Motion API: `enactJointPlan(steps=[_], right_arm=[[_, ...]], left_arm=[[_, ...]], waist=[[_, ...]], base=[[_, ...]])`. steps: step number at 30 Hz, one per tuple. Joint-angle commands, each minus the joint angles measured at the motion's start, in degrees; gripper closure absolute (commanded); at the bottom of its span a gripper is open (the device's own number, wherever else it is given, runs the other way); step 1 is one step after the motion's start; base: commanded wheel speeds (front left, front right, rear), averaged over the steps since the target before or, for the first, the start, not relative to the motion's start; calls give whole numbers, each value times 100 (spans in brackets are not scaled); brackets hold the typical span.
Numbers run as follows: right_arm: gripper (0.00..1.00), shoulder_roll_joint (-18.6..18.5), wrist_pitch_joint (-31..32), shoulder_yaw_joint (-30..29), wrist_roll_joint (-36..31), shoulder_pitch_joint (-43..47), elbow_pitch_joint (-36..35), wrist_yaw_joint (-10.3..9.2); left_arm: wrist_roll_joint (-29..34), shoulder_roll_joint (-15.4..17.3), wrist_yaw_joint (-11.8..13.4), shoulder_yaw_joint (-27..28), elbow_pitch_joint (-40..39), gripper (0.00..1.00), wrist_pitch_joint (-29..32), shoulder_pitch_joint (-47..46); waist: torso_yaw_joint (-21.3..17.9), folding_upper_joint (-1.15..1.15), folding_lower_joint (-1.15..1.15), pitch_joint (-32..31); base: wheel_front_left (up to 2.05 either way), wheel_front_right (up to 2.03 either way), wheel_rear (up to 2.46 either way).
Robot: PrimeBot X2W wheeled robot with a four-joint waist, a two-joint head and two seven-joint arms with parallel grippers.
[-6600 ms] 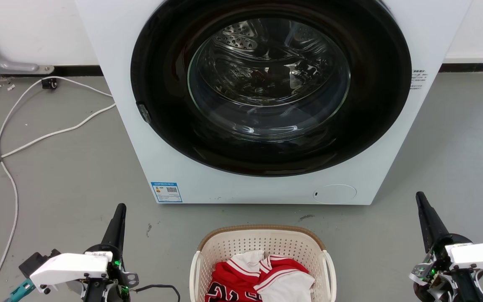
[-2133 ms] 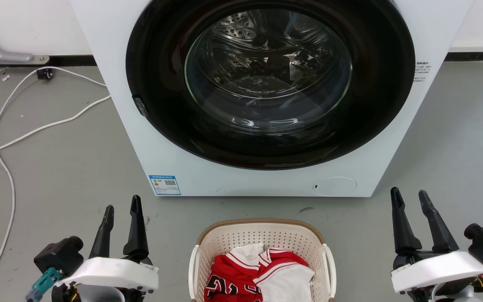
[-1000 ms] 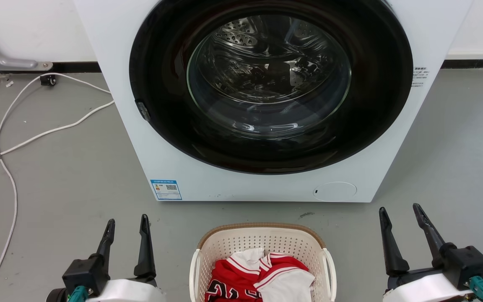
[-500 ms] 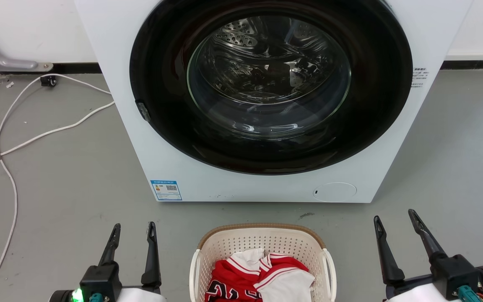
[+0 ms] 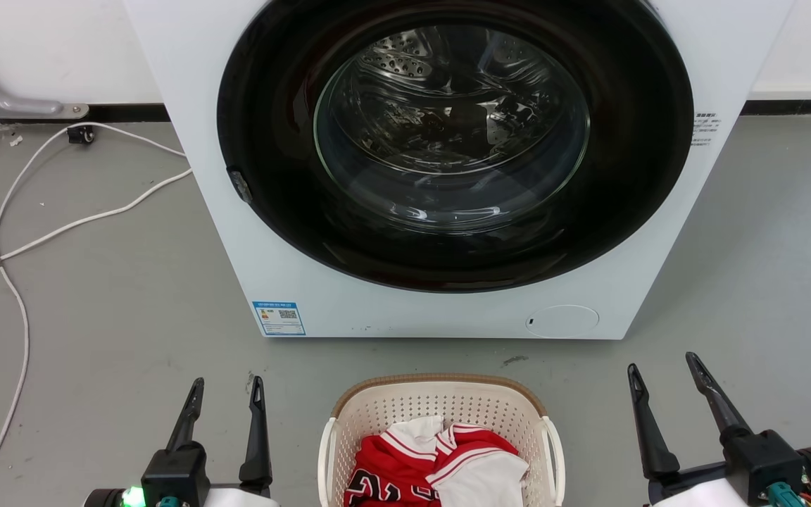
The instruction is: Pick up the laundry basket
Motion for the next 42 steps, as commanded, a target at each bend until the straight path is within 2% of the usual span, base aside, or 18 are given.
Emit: enactJointPlan(steps=[1, 16, 24, 34, 42], right_arm=[[0, 20, -21, 3, 25, 48, 10, -2], [0, 20, -21, 32, 50, 39, -17, -2], [0, 19, -18, 109, -64, -437, 256, -3], [0, 15, -18, 323, -387, -1680, 1503, -3], [0, 15, -18, 283, -568, -2644, 2482, -3]], left_arm=[[21, -10, 2, 2, 9, 0, -44, 26], [-122, -9, 45, 11, 35, 0, -44, -35], [-152, -7, -169, -19, 226, 0, -38, -580], [92, 12, -481, -118, 1630, 0, -31, -1868], [222, 97, -491, -173, 3225, 0, -31, -3013]], waist=[[1, 0, 0, 2], [40, 0, 0, 60], [56, 0, 0, 557], [20, 0, 0, 1768], [-14, 0, 0, 2820]], base=[[0, 0, 0], [0, 0, 0], [0, 0, 0], [0, 0, 0], [0, 0, 0]])
